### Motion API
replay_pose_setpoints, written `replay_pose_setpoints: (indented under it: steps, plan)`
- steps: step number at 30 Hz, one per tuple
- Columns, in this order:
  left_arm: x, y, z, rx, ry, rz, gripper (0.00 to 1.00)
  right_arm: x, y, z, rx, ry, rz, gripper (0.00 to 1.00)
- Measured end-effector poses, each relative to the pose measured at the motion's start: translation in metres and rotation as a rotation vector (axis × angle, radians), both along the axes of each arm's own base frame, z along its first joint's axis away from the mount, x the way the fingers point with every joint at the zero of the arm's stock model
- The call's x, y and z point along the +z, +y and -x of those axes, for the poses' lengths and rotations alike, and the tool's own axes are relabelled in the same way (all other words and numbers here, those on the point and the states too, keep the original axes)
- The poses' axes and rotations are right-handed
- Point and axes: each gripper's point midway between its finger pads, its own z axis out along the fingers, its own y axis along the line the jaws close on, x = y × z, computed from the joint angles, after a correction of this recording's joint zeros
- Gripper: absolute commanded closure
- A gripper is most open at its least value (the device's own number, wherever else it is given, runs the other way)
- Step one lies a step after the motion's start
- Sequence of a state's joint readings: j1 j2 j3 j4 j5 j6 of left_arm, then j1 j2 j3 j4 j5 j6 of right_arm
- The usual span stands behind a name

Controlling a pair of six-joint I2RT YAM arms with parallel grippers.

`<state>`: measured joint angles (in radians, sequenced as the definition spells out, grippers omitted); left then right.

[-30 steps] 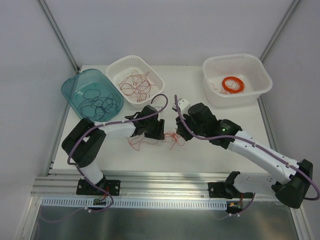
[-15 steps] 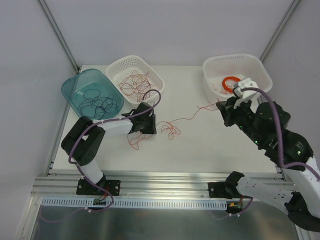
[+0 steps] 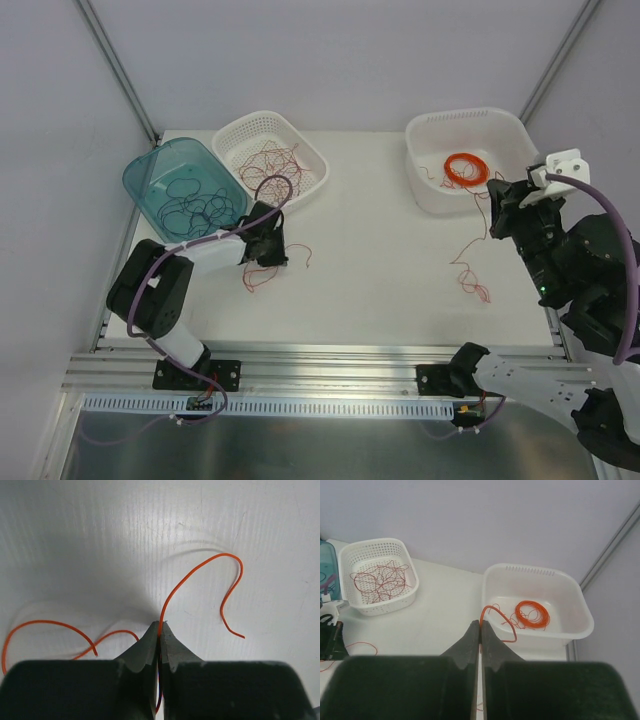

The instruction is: Untangle the cables

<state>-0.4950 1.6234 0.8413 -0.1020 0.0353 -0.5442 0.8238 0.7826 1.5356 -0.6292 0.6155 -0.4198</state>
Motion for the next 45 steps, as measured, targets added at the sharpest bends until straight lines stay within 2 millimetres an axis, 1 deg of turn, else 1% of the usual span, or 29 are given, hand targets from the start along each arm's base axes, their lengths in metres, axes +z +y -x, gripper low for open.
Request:
replay_pose_setpoints:
  steps: [1,3,5,7,8,10,11,12,13,14,16,17,18,19,20,23,25,27,31,34,36,39,42,45]
  plan:
    - [0.001,0.003,0.002,0.005,0.003,-0.001,1.0,-0.001,0.0,-0.002,-0.008,0.003,0.004,0.99]
    - [0.006,0.003,0.005,0.0,0.0,0.01,1.0,-0.004,0.003,-0.007,-0.02,0.015,0.016,0.99]
    - [0.017,0.0,0.006,-0.01,-0.015,0.034,1.0,-0.017,0.009,-0.015,-0.033,0.04,0.022,0.99]
    - [0.03,-0.004,0.007,-0.024,-0.038,0.066,1.0,-0.04,0.017,-0.025,-0.044,0.087,0.035,0.99]
    - [0.038,-0.006,0.008,-0.032,-0.051,0.085,1.0,-0.058,0.022,-0.03,-0.05,0.127,0.043,0.99]
    - [0.054,-0.009,0.008,-0.043,-0.085,0.116,1.0,-0.102,0.035,-0.042,-0.053,0.22,0.06,0.99]
    - [0.063,-0.011,0.008,-0.053,-0.105,0.135,1.0,-0.127,0.042,-0.046,-0.051,0.279,0.068,0.98]
    - [0.072,-0.012,0.009,-0.06,-0.127,0.151,1.0,-0.154,0.05,-0.049,-0.041,0.343,0.081,0.93]
    - [0.081,-0.014,0.01,-0.071,-0.146,0.169,1.0,-0.175,0.057,-0.051,-0.032,0.393,0.09,0.88]
    - [0.09,-0.015,0.011,-0.08,-0.163,0.186,1.0,-0.205,0.066,-0.051,-0.015,0.47,0.103,0.76]
    - [0.103,-0.017,0.014,-0.095,-0.187,0.213,1.0,-0.25,0.08,-0.047,0.018,0.595,0.126,0.61]
    - [0.11,-0.018,0.016,-0.102,-0.2,0.226,1.0,-0.269,0.086,-0.043,0.037,0.654,0.134,0.47]
    - [0.117,-0.019,0.017,-0.108,-0.208,0.238,1.0,-0.286,0.094,-0.039,0.068,0.704,0.133,0.41]
    - [0.125,-0.021,0.017,-0.116,-0.221,0.253,1.0,-0.297,0.102,-0.035,0.102,0.739,0.12,0.37]
    - [0.134,-0.023,0.016,-0.119,-0.235,0.266,1.0,-0.306,0.11,-0.031,0.141,0.762,0.102,0.31]
    - [0.164,-0.028,0.01,-0.107,-0.286,0.316,1.0,-0.318,0.139,-0.019,0.272,0.786,0.005,0.25]
    - [0.182,-0.031,0.007,-0.085,-0.31,0.352,1.0,-0.316,0.157,-0.016,0.344,0.781,-0.059,0.24]
    - [0.199,-0.033,0.005,-0.049,-0.324,0.392,1.0,-0.311,0.176,-0.014,0.411,0.769,-0.115,0.23]
    - [0.219,-0.034,0.002,0.034,-0.318,0.461,1.0,-0.295,0.219,-0.008,0.555,0.721,-0.183,0.23]
    - [0.231,-0.036,-0.002,0.091,-0.307,0.505,1.0,-0.292,0.244,-0.001,0.641,0.703,-0.197,0.23]
    - [0.241,-0.037,-0.004,0.122,-0.306,0.536,1.0,-0.292,0.256,0.002,0.683,0.699,-0.201,0.24]
    - [0.256,-0.037,-0.005,0.172,-0.304,0.584,1.0,-0.288,0.271,0.0,0.722,0.685,-0.203,0.25]
    - [0.268,-0.036,-0.003,0.206,-0.304,0.631,1.0,-0.277,0.285,-0.004,0.758,0.657,-0.213,0.26]
    - [0.277,-0.036,-0.001,0.235,-0.299,0.669,1.0,-0.263,0.298,-0.008,0.79,0.621,-0.221,0.27]
